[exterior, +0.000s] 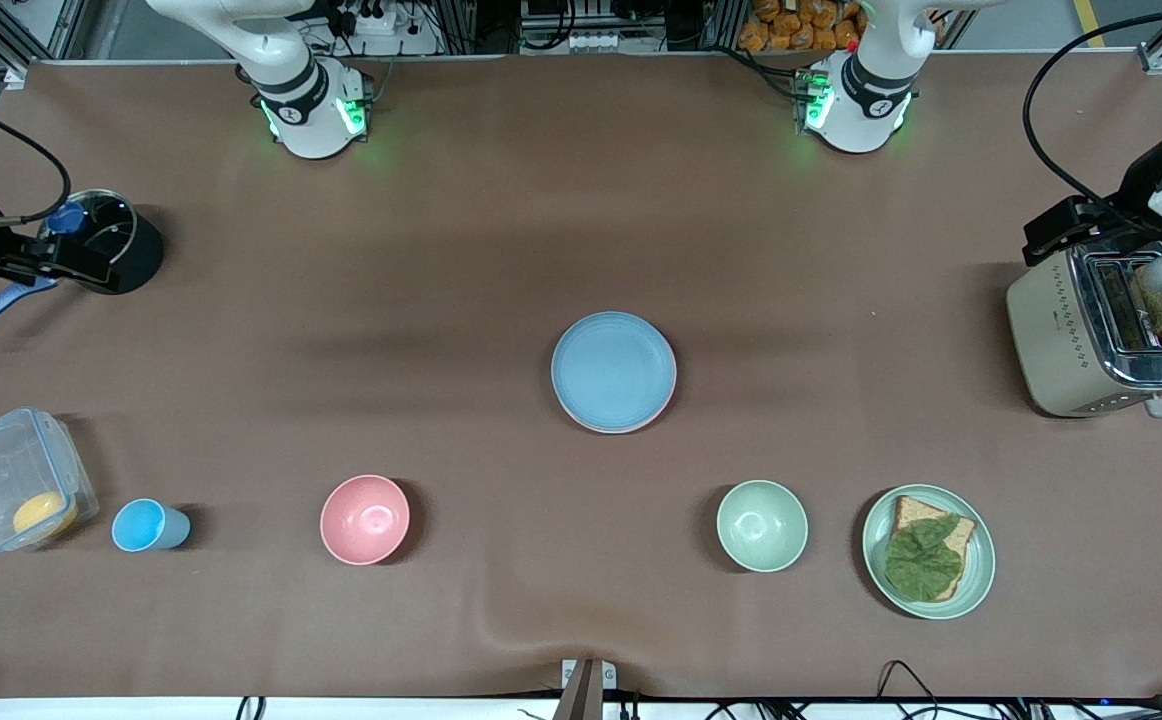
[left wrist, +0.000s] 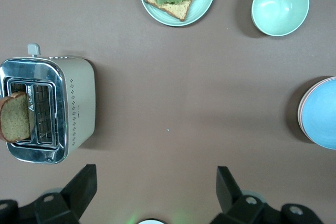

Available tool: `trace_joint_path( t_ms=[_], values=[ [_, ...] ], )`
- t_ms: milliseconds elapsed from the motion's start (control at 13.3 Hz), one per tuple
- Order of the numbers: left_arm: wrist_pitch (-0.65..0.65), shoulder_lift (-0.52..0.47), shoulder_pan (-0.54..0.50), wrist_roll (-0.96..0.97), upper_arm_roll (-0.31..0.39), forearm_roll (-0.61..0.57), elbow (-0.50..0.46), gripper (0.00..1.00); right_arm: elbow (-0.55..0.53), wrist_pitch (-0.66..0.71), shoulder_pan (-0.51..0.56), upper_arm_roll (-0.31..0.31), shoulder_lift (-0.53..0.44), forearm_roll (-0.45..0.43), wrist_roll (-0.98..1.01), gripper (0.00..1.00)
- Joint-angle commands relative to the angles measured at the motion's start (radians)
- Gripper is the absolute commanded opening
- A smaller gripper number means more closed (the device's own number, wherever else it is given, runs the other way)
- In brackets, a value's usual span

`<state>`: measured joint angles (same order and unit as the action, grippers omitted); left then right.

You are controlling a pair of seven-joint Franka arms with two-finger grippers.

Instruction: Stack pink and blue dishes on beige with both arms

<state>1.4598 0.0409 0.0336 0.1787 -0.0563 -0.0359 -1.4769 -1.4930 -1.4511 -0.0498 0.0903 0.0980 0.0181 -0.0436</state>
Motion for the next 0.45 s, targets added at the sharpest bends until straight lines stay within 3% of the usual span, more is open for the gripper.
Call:
trace_joint_path(
  t_ms=[0,376],
  values=[
    [-0.009,0.005,-0.012,-0.018,0.004,0.048,0.021,1.0,0.016,0.006,-0.004,0.002,0.006,-0.01,-0.002,1.0],
    [-0.01,0.001,-0.012,-0.013,0.004,0.048,0.021,1.0,0.016,0.002,-0.002,0.002,0.006,-0.007,-0.002,1.0]
  ],
)
